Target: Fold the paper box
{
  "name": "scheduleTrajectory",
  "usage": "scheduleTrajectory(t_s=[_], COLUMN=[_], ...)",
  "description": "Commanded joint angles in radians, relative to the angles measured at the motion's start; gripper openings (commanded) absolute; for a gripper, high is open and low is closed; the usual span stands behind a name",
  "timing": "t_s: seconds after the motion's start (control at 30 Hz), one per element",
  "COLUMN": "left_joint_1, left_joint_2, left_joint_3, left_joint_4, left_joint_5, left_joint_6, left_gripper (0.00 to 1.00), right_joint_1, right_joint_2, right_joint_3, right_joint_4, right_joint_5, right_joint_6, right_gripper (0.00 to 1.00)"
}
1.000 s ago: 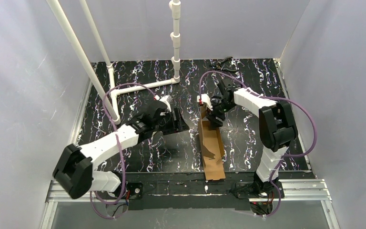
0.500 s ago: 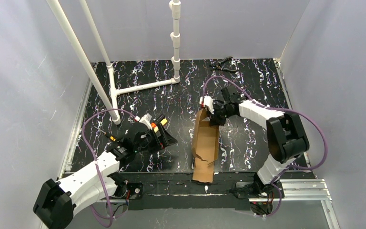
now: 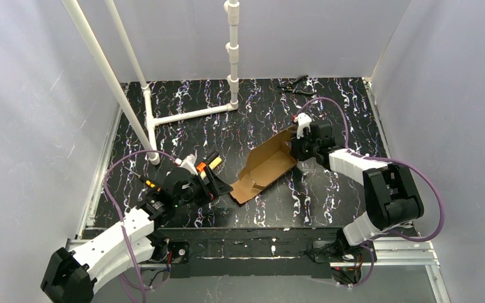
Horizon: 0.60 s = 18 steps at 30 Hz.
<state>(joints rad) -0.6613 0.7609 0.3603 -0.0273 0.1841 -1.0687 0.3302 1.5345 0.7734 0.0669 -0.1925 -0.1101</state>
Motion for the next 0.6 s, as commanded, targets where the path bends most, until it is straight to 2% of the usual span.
scheduleTrajectory(t_s=[0.0, 0.07, 0.17, 0.4, 0.47, 0.53, 0.57], left_joint_1=[-0.010, -0.018, -0.032, -0.052, -0.051, -0.052, -0.050], left_joint_2=[0.018, 0.027, 0.028, -0.021, -0.047, -0.082, -0.099], left_joint_3=[-0.004, 0.003, 0.002, -0.004, -0.013, -0.037, -0.056], left_joint_4=[-0.003, -0.004, -0.006, -0.009, -0.003, 0.019, 0.054], left_joint_5=[-0.033, -0.043, -0.071, -0.110, -0.108, -0.106, -0.101], left_joint_6=[0.005, 0.015, 0.028, 0.096, 0.102, 0.086, 0.072], left_gripper=[0.80, 0.81, 0.81, 0.83, 0.87, 0.97, 0.98], right_joint_1=[-0.041, -0.065, -0.098, -0.168, -0.185, -0.204, -0.214], right_joint_2=[-0.020, -0.026, -0.035, -0.118, -0.139, -0.165, -0.176], right_joint_3=[-0.023, -0.030, -0.019, 0.014, 0.027, 0.031, 0.040], right_joint_4=[0.128, 0.125, 0.088, -0.156, -0.234, -0.268, -0.301], right_joint_5=[-0.009, -0.064, -0.148, -0.360, -0.402, -0.422, -0.435], right_joint_6=[0.133, 0.130, 0.072, -0.222, -0.319, -0.361, -0.395], right_gripper=[0.33, 0.40, 0.45, 0.77, 0.82, 0.87, 0.89])
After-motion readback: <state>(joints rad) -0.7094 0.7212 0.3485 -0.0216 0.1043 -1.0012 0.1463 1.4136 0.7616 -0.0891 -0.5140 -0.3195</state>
